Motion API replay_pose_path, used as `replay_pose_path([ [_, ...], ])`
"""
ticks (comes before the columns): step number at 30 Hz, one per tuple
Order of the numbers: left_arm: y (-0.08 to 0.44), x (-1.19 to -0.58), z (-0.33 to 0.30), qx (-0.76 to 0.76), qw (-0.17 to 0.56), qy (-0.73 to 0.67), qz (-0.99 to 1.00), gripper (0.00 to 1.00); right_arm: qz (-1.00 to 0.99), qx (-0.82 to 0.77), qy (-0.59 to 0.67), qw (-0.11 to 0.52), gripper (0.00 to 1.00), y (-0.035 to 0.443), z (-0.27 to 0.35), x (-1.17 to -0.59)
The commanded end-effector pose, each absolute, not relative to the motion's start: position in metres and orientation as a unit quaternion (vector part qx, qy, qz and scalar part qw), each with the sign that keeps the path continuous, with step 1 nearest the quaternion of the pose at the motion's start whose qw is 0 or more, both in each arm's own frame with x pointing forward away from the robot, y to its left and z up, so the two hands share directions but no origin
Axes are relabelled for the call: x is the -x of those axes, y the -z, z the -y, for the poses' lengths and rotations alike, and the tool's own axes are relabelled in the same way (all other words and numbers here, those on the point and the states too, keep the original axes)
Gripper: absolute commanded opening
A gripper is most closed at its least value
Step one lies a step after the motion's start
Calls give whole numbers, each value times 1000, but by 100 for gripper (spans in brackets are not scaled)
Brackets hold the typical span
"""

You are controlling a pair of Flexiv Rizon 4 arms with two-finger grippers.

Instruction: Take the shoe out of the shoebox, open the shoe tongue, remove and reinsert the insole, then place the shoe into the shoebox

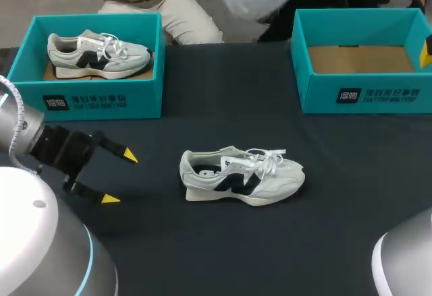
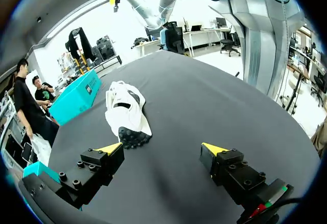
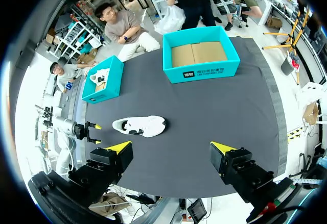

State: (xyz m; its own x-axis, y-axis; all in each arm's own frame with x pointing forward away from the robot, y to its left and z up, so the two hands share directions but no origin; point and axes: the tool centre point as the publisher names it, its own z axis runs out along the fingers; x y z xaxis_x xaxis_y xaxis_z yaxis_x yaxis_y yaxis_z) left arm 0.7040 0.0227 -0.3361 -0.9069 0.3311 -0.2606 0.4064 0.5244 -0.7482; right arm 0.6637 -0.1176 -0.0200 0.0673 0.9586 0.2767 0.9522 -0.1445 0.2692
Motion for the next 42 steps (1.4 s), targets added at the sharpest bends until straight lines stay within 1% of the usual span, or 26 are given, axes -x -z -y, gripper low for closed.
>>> replay_pose_path([
  [1, 339, -714, -23, -220, 24, 448, -866, 100, -654, -731, -194, 6, 100, 18, 117, -666],
  [19, 339, -714, -23, -220, 24, 448, -866, 100, -654, -731, -194, 6, 100, 18, 117, -666],
  [20, 340, -716, -23, -210, 9, 461, -862, 100, -654, -731, -194, 6, 100, 18, 117, -666],
  [21, 341, -718, -23, -192, 16, 474, -859, 100, -654, -731, -194, 6, 100, 18, 117, -666],
  [23, 345, -723, -25, -169, -7, 497, -851, 100, -654, -731, -194, 6, 100, 18, 117, -666],
  [26, 352, -730, -30, -131, -22, 524, -841, 100, -654, -731, -194, 6, 100, 18, 117, -666],
  [32, 367, -737, -38, -92, -18, 577, -811, 100, -654, -731, -194, 6, 100, 18, 117, -666],
  [36, 372, -736, -37, -89, -1, 590, -803, 100, -654, -731, -194, 6, 100, 18, 117, -666],
  [42, 383, -734, -28, -75, -5, 596, -799, 100, -654, -731, -194, 6, 100, 18, 117, -666],
])
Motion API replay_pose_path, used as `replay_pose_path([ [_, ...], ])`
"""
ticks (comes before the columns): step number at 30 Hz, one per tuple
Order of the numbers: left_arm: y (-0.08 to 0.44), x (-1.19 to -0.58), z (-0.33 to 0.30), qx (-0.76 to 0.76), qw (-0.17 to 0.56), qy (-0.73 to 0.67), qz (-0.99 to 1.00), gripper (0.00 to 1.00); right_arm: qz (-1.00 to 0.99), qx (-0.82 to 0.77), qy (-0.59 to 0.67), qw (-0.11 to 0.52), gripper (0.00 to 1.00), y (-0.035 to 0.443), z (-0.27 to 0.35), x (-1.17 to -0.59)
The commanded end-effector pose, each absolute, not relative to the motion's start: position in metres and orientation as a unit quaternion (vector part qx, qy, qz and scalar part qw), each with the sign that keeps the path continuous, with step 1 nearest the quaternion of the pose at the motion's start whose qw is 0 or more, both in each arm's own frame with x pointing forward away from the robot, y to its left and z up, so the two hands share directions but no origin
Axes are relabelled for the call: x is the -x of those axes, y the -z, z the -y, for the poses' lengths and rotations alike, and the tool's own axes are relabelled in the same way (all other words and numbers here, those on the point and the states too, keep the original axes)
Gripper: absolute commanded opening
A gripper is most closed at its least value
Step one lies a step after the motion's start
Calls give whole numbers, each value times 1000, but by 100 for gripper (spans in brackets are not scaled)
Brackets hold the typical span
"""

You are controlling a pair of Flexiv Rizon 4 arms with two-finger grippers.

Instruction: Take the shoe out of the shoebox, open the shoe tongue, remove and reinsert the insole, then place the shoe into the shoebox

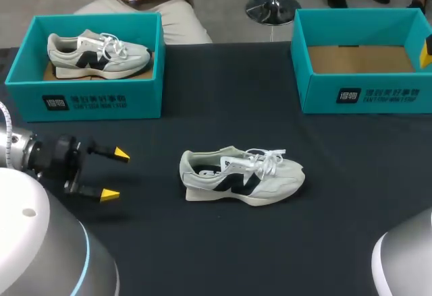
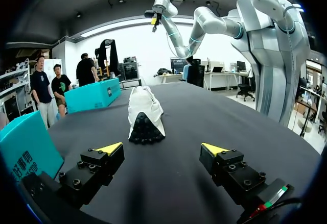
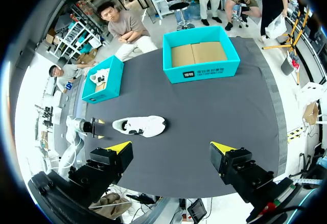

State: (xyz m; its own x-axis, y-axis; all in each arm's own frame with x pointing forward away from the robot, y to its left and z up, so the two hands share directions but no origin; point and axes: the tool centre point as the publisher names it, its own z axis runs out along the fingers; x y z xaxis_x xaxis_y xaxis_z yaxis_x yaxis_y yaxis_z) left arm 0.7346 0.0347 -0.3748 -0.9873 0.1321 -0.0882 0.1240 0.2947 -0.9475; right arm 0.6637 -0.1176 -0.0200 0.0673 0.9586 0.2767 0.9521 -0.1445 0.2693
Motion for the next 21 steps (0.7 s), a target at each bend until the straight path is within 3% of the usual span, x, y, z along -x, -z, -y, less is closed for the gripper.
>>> replay_pose_path([
  [1, 385, -735, -25, 72, 5, -597, 799, 100, -654, -731, -194, 6, 100, 18, 117, -666],
  [21, 413, -751, 44, 51, 7, -609, 792, 100, -654, -731, -194, 6, 100, 18, 117, -666],
])
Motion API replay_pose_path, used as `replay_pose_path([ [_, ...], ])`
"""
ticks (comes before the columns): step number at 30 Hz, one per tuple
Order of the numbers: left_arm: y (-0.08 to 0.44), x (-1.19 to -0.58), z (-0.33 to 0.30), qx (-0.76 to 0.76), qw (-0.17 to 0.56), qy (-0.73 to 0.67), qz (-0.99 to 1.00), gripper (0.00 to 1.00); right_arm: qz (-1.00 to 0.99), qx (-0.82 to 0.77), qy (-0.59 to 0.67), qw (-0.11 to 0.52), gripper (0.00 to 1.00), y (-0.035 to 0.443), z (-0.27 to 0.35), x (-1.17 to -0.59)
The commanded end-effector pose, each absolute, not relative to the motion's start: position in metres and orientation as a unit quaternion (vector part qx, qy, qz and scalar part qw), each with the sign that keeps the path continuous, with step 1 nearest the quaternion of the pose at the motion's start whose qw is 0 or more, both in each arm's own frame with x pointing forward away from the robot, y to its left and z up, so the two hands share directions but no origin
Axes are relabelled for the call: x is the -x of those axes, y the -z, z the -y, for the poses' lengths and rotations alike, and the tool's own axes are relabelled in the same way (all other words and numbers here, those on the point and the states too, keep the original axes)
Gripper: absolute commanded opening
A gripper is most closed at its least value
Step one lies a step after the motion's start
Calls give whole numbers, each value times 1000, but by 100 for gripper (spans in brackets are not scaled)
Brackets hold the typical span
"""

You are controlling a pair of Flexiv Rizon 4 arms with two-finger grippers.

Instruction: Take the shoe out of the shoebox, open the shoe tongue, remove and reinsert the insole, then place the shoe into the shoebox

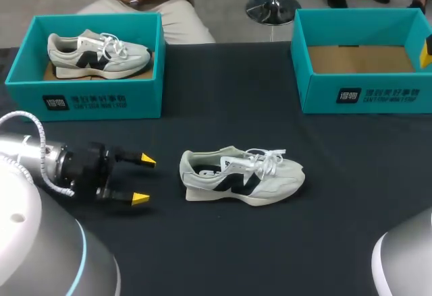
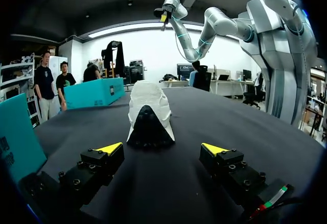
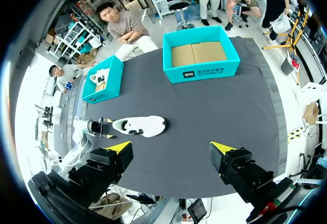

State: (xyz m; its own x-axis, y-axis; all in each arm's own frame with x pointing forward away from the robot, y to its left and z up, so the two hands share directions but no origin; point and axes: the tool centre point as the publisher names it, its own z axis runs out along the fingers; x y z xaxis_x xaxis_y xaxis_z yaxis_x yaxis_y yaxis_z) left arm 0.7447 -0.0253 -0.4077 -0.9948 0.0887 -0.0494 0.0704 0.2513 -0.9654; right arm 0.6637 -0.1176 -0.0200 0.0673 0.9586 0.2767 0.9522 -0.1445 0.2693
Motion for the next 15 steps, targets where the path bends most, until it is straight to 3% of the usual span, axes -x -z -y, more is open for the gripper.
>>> replay_pose_path([
  [1, 414, -752, 49, 54, 7, -608, 792, 100, -654, -731, -194, 6, 100, 18, 117, -666],
  [15, 427, -763, 85, 47, 7, -603, 796, 100, -654, -731, -194, 6, 100, 18, 117, -666],
])
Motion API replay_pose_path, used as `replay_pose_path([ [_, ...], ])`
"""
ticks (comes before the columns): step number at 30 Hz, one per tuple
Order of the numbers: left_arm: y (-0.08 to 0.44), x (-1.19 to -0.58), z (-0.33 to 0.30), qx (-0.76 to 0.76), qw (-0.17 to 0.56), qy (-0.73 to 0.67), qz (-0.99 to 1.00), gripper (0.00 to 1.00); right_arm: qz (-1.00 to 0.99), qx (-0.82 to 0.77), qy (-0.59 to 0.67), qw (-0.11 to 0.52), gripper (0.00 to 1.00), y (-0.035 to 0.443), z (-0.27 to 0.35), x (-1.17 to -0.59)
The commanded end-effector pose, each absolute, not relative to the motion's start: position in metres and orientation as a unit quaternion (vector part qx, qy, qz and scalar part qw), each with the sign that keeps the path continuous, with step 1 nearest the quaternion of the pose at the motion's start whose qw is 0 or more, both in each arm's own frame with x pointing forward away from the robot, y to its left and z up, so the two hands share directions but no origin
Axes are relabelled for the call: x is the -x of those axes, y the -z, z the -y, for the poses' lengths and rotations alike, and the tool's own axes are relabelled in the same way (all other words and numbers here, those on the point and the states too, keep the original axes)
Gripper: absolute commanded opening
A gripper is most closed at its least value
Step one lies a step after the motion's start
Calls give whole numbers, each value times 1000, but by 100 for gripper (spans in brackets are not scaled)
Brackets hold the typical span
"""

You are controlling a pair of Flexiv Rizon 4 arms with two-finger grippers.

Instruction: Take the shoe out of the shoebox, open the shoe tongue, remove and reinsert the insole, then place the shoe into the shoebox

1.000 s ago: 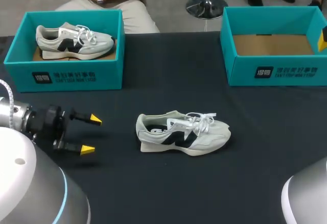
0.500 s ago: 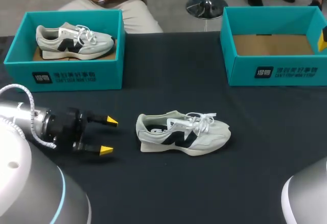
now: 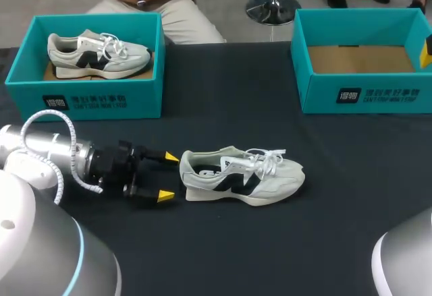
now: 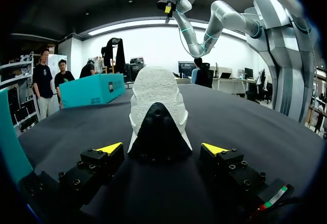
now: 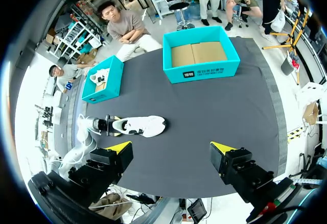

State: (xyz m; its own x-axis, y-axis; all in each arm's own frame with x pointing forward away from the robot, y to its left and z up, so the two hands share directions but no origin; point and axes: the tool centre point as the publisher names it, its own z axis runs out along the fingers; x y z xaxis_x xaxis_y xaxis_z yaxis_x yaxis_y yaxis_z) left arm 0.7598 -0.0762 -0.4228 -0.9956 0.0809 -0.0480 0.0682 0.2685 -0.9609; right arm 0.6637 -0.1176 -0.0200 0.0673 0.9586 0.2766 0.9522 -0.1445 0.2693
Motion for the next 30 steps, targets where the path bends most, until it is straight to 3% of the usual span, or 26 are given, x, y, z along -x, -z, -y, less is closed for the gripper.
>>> replay_pose_path([
  [1, 428, -764, 86, 47, 8, -603, 796, 100, -654, -731, -194, 6, 100, 18, 117, -666],
  [30, 433, -763, 123, 38, 1, -600, 799, 100, -654, -731, -194, 6, 100, 18, 117, -666],
])
